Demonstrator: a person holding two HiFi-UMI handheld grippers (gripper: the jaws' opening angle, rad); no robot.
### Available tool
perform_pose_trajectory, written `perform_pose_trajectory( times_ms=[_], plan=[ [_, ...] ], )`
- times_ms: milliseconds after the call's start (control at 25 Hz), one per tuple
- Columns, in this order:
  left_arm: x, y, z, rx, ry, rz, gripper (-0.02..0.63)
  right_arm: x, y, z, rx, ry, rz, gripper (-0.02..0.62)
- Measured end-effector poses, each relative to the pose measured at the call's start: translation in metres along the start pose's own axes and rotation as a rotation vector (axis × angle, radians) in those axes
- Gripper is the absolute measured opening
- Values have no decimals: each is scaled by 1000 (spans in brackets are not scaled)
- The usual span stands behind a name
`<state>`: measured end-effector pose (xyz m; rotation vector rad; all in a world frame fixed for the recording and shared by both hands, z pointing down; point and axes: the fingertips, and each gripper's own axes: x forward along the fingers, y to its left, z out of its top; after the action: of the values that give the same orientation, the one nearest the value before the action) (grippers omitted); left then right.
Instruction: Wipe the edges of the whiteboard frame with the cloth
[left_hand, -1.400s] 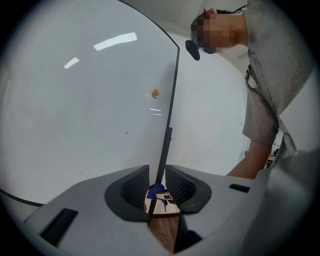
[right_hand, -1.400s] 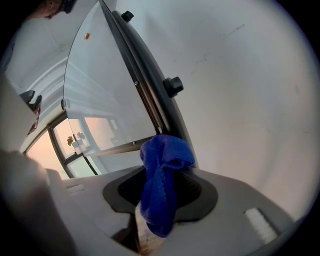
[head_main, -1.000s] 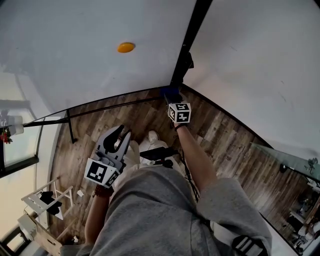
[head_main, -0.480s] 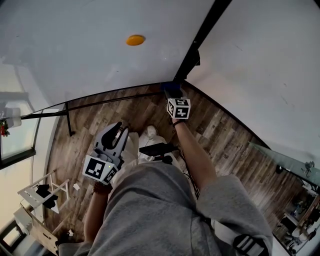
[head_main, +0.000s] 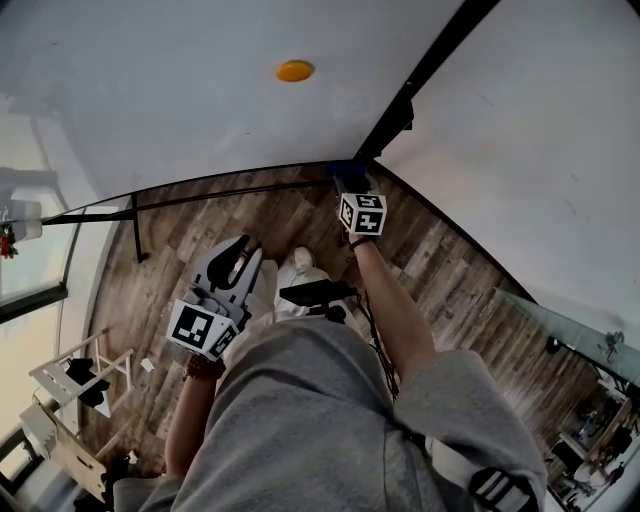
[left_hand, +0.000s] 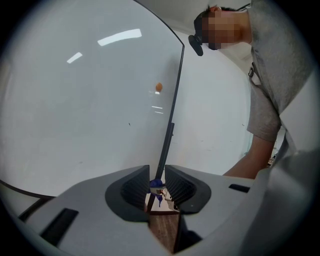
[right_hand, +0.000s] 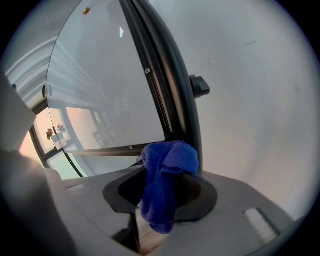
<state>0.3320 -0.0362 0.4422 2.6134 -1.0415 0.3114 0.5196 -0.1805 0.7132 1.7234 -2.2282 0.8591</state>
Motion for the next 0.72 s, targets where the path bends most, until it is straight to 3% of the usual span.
perform_pose_trajectory(
  times_ms=[720],
  plan=[
    [-8, 4, -4, -1, 3, 24, 101, 1, 21, 0, 28, -11, 55, 156]
  ],
)
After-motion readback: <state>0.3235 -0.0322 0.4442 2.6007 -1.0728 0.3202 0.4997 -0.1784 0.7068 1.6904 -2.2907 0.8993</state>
